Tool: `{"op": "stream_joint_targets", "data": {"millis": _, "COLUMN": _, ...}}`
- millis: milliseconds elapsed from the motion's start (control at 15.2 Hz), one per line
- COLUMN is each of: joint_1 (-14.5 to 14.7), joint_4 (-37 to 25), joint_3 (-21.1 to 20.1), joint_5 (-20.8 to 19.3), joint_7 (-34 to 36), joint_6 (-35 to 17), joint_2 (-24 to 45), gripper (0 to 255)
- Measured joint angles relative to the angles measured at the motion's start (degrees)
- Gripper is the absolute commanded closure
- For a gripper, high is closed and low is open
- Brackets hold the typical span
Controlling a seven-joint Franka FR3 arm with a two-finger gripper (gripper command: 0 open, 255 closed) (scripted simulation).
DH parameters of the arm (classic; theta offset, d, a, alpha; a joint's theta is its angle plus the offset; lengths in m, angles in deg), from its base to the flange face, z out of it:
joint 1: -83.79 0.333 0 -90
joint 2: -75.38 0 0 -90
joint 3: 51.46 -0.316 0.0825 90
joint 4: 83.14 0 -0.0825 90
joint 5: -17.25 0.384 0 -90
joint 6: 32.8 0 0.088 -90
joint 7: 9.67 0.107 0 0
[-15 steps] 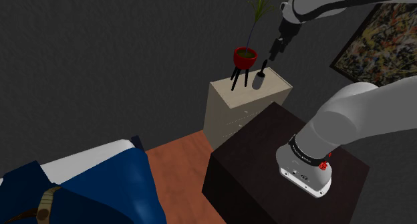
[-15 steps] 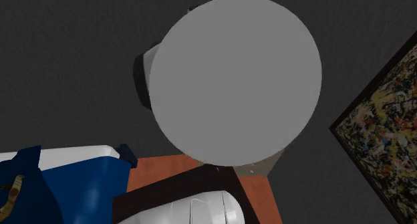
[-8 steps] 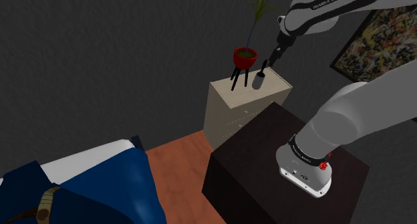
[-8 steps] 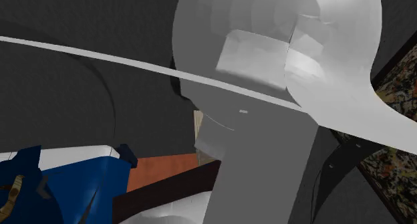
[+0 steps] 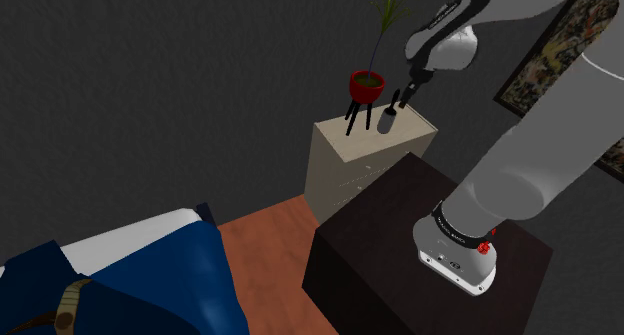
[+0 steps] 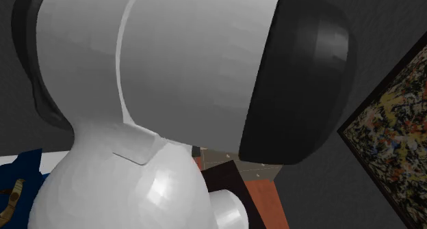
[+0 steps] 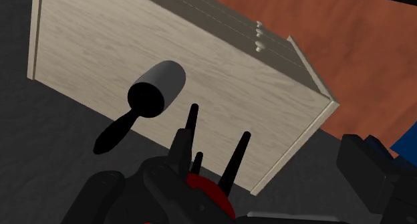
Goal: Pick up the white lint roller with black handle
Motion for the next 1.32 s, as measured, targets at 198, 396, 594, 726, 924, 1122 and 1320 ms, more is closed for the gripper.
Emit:
{"op": "stream_joint_targets", "data": {"millis": 198, "joint_1": -2.32, "joint_4": -4.36, "joint_3": -2.32, "joint_5": 14.33, "joint_7": -13.23, "joint_6": -2.79, "joint_2": 8.97, "gripper": 0}}
{"op": "stream_joint_targets", "data": {"millis": 396, "joint_1": -8.79, "joint_4": -9.89, "joint_3": -8.82, "joint_5": 26.33, "joint_7": -23.99, "joint_6": -4.46, "joint_2": 17.36, "gripper": 0}}
{"op": "stream_joint_targets", "data": {"millis": 594, "joint_1": -15.53, "joint_4": -15.53, "joint_3": -14.73, "joint_5": 33.47, "joint_7": -31.57, "joint_6": -5.63, "joint_2": 24.21, "gripper": 0}}
{"op": "stream_joint_targets", "data": {"millis": 726, "joint_1": -19.64, "joint_4": -19.69, "joint_3": -18.18, "joint_5": 36.78, "joint_7": -35.50, "joint_6": -6.33, "joint_2": 28.73, "gripper": 0}}
{"op": "stream_joint_targets", "data": {"millis": 924, "joint_1": -24.43, "joint_4": -25.69, "joint_3": -22.12, "joint_5": 39.81, "joint_7": -39.68, "joint_6": -7.08, "joint_2": 34.75, "gripper": 0}}
{"op": "stream_joint_targets", "data": {"millis": 1122, "joint_1": -28.50, "joint_4": -33.03, "joint_3": -24.88, "joint_5": 41.16, "joint_7": -42.44, "joint_6": -6.85, "joint_2": 41.08, "gripper": 0}}
{"op": "stream_joint_targets", "data": {"millis": 1320, "joint_1": -30.34, "joint_4": -36.60, "joint_3": -26.54, "joint_5": 42.06, "joint_7": -43.56, "joint_6": -7.49, "joint_2": 44.89, "gripper": 0}}
